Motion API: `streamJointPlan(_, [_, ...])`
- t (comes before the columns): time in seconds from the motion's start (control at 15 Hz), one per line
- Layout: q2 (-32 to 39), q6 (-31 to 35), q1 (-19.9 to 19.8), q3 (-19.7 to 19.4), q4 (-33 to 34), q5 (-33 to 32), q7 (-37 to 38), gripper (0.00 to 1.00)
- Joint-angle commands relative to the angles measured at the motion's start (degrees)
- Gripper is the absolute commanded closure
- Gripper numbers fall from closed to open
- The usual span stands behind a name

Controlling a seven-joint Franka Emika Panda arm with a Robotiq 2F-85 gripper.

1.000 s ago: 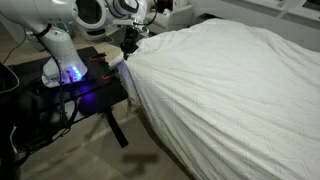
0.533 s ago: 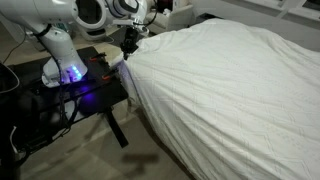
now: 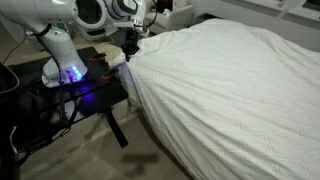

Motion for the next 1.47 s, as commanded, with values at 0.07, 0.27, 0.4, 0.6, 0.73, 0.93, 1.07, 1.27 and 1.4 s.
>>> streamJointPlan(0.07, [5.96,10.03,8.91,-10.12,-12.70,-8.75,2.00,1.00])
streamJointPlan(0.27, [7.19,13.68,10.15,-14.40,-11.25,-14.97,0.37,1.00])
streamJointPlan(0.4, [9.10,13.91,13.18,-18.44,-11.71,-18.69,0.47,1.00])
streamJointPlan(0.6, [11.80,12.30,13.85,-21.02,-10.98,-22.27,0.54,1.00])
streamJointPlan(0.73, [13.46,11.85,14.44,-22.90,-10.79,-23.84,1.29,0.71])
streamJointPlan(0.93, [12.37,13.25,13.44,-21.84,-10.79,-22.42,-0.03,0.74])
streamJointPlan(1.07, [12.74,13.06,13.46,-22.00,-10.78,-22.54,-0.03,0.71])
streamJointPlan(1.27, [12.82,12.99,13.66,-22.00,-10.78,-22.54,-0.03,0.71])
streamJointPlan(1.4, [12.83,12.97,13.72,-22.00,-10.79,-22.54,-0.03,0.71])
